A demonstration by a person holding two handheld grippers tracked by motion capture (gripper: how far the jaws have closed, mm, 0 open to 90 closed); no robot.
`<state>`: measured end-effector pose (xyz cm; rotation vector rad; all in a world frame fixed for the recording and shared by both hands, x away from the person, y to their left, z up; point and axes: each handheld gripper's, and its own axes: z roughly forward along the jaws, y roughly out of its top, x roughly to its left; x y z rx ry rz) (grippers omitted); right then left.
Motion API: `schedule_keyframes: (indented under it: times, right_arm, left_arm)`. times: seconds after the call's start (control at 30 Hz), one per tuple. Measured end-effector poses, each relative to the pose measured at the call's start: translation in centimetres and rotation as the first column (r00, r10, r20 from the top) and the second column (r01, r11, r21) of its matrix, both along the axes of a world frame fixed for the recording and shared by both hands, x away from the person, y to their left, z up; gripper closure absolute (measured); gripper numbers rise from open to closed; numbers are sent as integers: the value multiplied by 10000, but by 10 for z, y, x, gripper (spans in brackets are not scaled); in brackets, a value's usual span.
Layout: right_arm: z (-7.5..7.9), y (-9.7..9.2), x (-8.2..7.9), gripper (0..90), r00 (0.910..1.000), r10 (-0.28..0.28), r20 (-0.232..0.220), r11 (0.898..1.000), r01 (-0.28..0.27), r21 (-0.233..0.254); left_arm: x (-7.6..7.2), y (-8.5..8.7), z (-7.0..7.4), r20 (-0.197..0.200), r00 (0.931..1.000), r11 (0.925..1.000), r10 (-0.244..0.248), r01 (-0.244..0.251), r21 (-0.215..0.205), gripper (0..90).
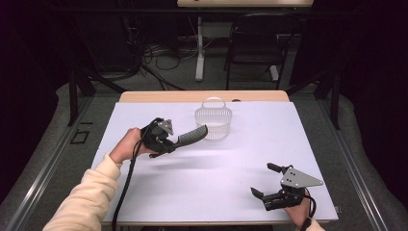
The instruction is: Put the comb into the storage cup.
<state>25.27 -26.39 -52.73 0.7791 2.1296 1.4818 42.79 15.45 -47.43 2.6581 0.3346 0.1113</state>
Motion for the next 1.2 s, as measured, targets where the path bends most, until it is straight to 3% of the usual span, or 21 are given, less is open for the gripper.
schedule_keyframes:
  times: [0.3, 0.7, 1.1, 1.2]
  right_arm:
    - [0, 1, 0, 0, 10000, 0, 8, 10000, 0, -33]
    - [-1, 1, 1, 1, 10000, -6, -6, 10000, 6, -7]
    - [-1, 1, 1, 1, 10000, -39, -49, 10000, 38, -39]
    - [-1, 1, 1, 1, 10000, -28, -25, 10000, 28, -8]
  left_arm:
    - [-3, 8, -3, -13, 9981, 9965, 619, -619, -556, 723]
    - [-10, 13, -7, 317, 9891, 9805, 1441, -1384, -1393, 723]
    - [-15, 14, -7, 560, 9814, 9719, 1835, -1726, -1600, 723]
    - [-14, 15, -7, 586, 9780, 9664, 2002, -1873, -1761, 723]
